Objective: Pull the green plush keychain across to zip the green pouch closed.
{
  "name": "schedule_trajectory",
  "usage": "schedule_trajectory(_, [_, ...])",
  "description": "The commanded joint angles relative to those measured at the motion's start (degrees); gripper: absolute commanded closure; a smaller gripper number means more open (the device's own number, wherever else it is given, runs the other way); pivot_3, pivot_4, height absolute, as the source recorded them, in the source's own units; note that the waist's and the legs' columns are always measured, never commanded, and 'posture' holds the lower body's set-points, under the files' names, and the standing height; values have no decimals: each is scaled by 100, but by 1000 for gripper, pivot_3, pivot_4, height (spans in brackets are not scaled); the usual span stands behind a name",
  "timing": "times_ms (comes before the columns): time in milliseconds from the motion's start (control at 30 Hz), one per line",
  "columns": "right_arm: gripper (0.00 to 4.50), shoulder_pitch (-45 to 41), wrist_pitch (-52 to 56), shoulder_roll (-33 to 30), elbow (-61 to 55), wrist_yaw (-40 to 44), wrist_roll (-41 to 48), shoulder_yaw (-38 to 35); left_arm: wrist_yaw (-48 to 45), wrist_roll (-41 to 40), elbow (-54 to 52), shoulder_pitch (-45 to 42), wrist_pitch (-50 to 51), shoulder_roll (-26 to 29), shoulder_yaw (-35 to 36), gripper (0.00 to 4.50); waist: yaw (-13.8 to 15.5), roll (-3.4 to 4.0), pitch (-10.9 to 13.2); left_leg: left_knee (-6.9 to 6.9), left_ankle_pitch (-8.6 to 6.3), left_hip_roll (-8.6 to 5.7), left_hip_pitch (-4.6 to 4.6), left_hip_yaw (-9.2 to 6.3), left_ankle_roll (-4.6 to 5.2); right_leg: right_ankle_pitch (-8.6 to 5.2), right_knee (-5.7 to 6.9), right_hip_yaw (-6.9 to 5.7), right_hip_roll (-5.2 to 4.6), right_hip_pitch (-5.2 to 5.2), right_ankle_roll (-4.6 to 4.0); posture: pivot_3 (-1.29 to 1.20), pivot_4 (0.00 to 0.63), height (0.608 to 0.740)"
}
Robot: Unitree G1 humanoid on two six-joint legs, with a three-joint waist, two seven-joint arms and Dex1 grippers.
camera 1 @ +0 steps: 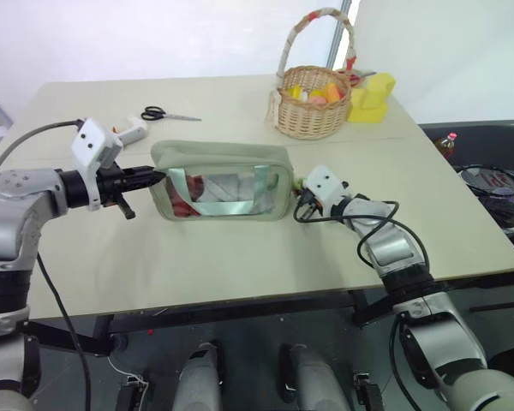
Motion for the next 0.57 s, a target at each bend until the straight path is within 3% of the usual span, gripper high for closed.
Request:
schedule_trajectory(33, [2527,-311,654,-591,-909,885,589,-376,-115,-54,57,-77,14,190,144,2531,12,3,3,0,0,0,-6,0,0,0,1,0,0,-5,0,0,150,740])
schedule_trajectory(200, [16,-724,2058,-1557,-1976,2319,1753,-662,-400,-69,618,-512,-53,449,214,30,10,4,4,0,0,0,-8,-3,1,0,2,0,1,-11,0,0,150,740])
schedule_trajectory(300, [16,-1018,2912,-1958,-2446,2903,2472,-789,-617,-36,927,-769,-119,592,186,30,4,3,4,-6,-1,1,-7,-6,0,-1,-2,0,2,-14,-1,0,150,740])
schedule_trajectory(433, [16,-1410,3677,-1993,-2749,2893,3042,-908,-736,24,1063,-903,-42,746,83,30,-4,5,4,-7,-2,1,-6,-4,0,-1,-7,1,0,-17,-2,0,150,740])
schedule_trajectory(567, [16,-1385,3721,-1960,-2840,2626,3098,-917,-742,-13,1181,-1009,-60,712,168,30,16,4,4,-11,-2,2,-11,-4,-1,0,-17,-1,0,-22,-4,0,150,740])
